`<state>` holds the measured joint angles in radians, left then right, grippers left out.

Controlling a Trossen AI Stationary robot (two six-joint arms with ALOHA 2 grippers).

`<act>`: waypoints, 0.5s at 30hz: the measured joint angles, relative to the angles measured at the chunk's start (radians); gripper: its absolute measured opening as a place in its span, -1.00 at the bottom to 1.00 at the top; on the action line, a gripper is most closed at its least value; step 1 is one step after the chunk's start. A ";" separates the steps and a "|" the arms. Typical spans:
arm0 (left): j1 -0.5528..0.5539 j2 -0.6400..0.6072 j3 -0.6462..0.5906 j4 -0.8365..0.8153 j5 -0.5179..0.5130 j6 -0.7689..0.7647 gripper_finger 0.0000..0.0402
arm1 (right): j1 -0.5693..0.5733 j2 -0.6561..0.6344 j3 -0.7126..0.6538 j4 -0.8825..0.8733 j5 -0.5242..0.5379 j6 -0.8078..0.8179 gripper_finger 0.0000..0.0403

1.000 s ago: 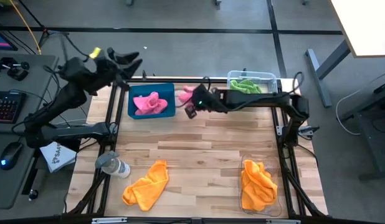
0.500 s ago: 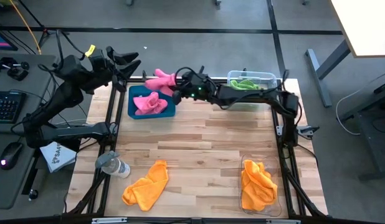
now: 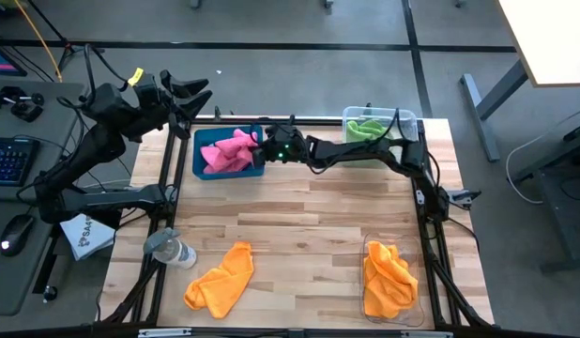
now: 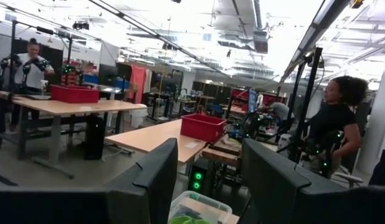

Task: Sort microfiber towel by color & place in baskets
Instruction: Put the pink towel into blue bin

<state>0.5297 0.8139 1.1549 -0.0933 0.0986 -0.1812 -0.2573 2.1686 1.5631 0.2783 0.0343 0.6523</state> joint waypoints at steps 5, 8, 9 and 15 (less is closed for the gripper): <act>0.000 0.000 0.000 0.000 0.000 0.000 -0.16 | 0.000 0.007 0.000 -0.002 0.007 0.016 -0.71; 0.000 0.000 0.000 0.000 0.000 0.001 -0.16 | 0.000 0.006 0.006 -0.003 -0.006 -0.038 -0.39; 0.000 0.000 0.000 0.000 0.000 0.001 -0.16 | 0.000 0.006 0.019 -0.020 -0.015 -0.062 -0.27; 0.000 -0.007 0.000 0.000 -0.002 0.019 -0.16 | 0.000 0.005 0.179 -0.164 -0.093 -0.231 0.36</act>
<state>0.5297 0.8074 1.1549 -0.0932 0.0969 -0.1619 -0.2573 2.1732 1.7417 0.1145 -0.0591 0.4215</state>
